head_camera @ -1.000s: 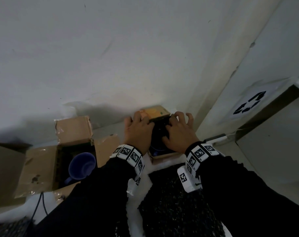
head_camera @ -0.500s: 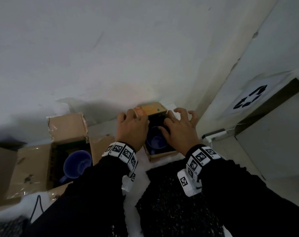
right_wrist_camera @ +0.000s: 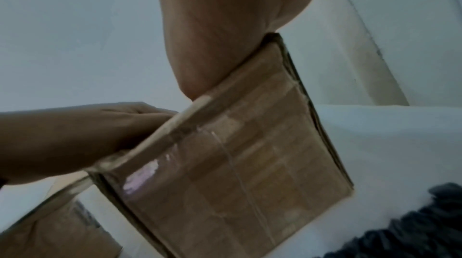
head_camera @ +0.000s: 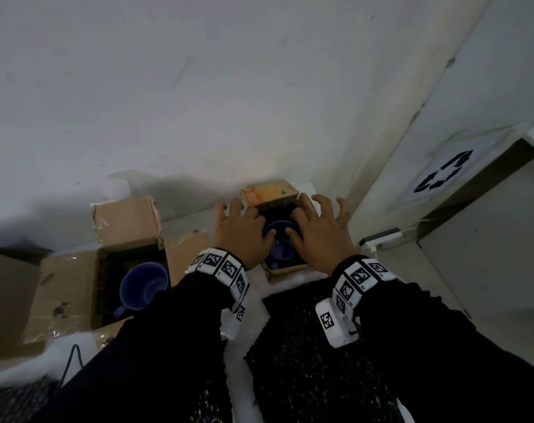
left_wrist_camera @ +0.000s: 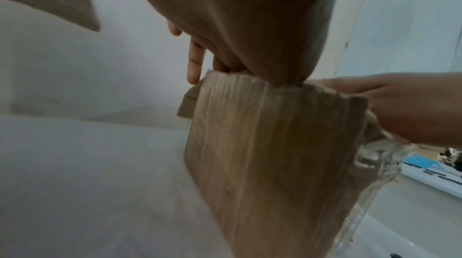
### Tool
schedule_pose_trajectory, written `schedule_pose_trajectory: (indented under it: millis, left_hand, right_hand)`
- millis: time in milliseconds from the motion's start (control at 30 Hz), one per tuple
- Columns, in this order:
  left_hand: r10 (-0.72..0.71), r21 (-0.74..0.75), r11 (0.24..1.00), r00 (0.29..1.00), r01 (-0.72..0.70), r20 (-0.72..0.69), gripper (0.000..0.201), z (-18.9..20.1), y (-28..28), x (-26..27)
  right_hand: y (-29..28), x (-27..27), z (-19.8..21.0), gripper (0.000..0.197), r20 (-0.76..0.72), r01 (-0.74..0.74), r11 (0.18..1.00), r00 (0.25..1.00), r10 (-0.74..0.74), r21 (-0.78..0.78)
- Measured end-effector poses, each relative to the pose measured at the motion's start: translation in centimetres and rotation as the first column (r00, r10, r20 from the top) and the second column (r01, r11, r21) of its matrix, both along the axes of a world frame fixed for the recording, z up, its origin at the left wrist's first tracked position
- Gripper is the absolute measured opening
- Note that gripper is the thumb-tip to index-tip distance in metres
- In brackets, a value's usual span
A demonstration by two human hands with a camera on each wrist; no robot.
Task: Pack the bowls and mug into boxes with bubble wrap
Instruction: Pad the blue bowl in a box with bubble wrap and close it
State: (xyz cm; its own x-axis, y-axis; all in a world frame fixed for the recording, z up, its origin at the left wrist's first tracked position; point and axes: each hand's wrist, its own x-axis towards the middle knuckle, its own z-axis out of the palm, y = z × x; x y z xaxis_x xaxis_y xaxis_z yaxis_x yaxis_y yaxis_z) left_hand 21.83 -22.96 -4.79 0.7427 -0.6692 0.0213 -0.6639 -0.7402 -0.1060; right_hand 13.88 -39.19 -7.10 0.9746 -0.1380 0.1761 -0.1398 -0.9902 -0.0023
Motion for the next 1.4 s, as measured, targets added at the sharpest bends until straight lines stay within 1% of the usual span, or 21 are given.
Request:
schedule_pose_trajectory:
  millis: [100,200,300,367,467,567,667,733,800,867,933,1000,1067,1133,1167,1233,1267,1300,1333,1367,1400]
  left_hand:
    - [-0.009,0.077,0.997,1.0,0.007,0.016,0.057,0.7,-0.2,-0.1]
    - [-0.025,0.058,0.998,0.998,0.022,0.049,0.048,1.6,0.1,-1.0]
    - [-0.015,0.01,1.0,0.999,0.015,0.029,0.042,2.3,0.8,-3.0]
    - [-0.039,-0.064,0.997,0.999,0.039,0.01,0.039,2.1,1.5,-4.9]
    - [-0.087,-0.186,0.979,0.996,0.085,-0.001,0.031,1.2,2.9,-8.0]
    - [-0.094,-0.22,0.972,0.994,0.079,-0.056,0.039,0.2,4.6,-10.9]
    - [-0.095,-0.239,0.968,0.991,0.071,-0.092,0.037,-0.6,6.3,-13.9]
    - [-0.094,-0.257,0.965,0.985,0.055,-0.144,0.034,-1.2,7.4,-15.7]
    - [-0.093,-0.243,0.969,0.974,0.04,-0.208,0.038,-2.0,8.2,-17.6]
    - [-0.079,-0.255,0.967,0.961,0.009,-0.264,0.047,-2.7,8.8,-19.2]
    - [-0.056,-0.309,0.95,0.951,-0.043,-0.304,0.059,-3.0,9.0,-20.9]
    - [-0.045,-0.361,0.928,0.934,-0.093,-0.354,0.068,-3.1,8.9,-22.2]
    - [-0.063,-0.388,0.914,0.904,-0.118,-0.422,0.076,-3.1,8.6,-23.3]
    - [-0.088,-0.346,0.934,0.883,-0.088,-0.462,0.086,-3.4,8.3,-24.0]
    - [-0.097,-0.292,0.955,0.879,-0.049,-0.466,0.093,-3.5,8.1,-24.3]
    - [-0.102,-0.167,0.986,0.886,0.028,-0.452,0.104,-4.0,7.8,-25.0]
    - [-0.106,-0.17,0.985,0.886,0.032,-0.452,0.104,-4.2,7.5,-25.5]
    - [-0.114,-0.253,0.967,0.865,-0.016,-0.489,0.1,-4.4,7.3,-26.0]
    - [-0.13,-0.398,0.908,0.814,-0.131,-0.566,0.09,-4.1,7.0,-26.4]
    - [-0.172,-0.53,0.803,0.746,-0.272,-0.643,0.075,-3.8,6.6,-26.7]
    - [-0.219,-0.608,0.694,0.692,-0.385,-0.688,0.059,-3.5,6.2,-26.8]
  right_hand:
    - [0.1,-0.7,0.7,0.03,0.023,0.018,0.999,1.0,-0.019,0.047]
    - [0.0,-2.6,1.9,0.015,0.147,-0.004,0.989,0.989,-0.018,0.146]
    - [0.0,-5.7,2.8,0.006,0.278,-0.144,0.947,0.959,0.061,0.288]
    - [0.5,-8.2,2.8,0.006,0.301,-0.22,0.909,0.947,0.112,0.354]
    - [1.8,-12.4,1.4,0.013,0.211,-0.24,0.878,0.964,0.164,0.413]
    - [3.1,-16.8,-0.4,0.039,0.042,-0.208,0.839,0.975,0.217,0.504]
    - [4.3,-20.8,-2.4,0.07,-0.21,-0.069,0.894,0.961,0.179,0.443]
    - [5.0,-22.7,-3.5,0.075,-0.292,0.005,0.915,0.948,0.124,0.404]
    - [5.5,-23.4,-3.9,0.06,-0.261,0.054,0.917,0.964,0.056,0.395]
    - [6.0,-23.4,-3.6,0.034,-0.153,0.045,0.922,0.988,0.016,0.385]
    - [6.2,-23.4,-3.3,0.026,-0.048,0.042,0.896,0.999,-0.024,0.442]
    - [6.3,-23.3,-2.4,0.029,0.057,0.031,0.784,0.995,-0.084,0.62]
    - [6.4,-23.0,-0.9,0.021,0.111,0.039,0.608,0.972,-0.207,0.793]
    - [6.3,-22.8,0.7,0.012,0.091,0.077,0.435,0.932,-0.352,0.897]
    - [6.1,-22.7,1.1,0.014,0.059,0.097,0.353,0.911,-0.409,0.931]
    - [5.4,-22.6,1.6,0.025,-0.006,0.119,0.203,0.874,-0.486,0.972]
    - [5.0,-22.7,1.7,0.034,-0.022,0.109,0.147,0.867,-0.498,0.983]
    - [4.8,-22.9,1.7,0.045,-0.017,0.082,0.111,0.871,-0.491,0.99]
    - [4.7,-23.1,1.8,0.055,0.001,0.047,0.09,0.88,-0.474,0.995]
    - [4.8,-23.3,2.0,0.063,0.021,0.013,0.072,0.89,-0.455,0.997]
    - [4.9,-23.5,2.2,0.068,0.037,-0.01,0.062,0.899,-0.437,0.998]
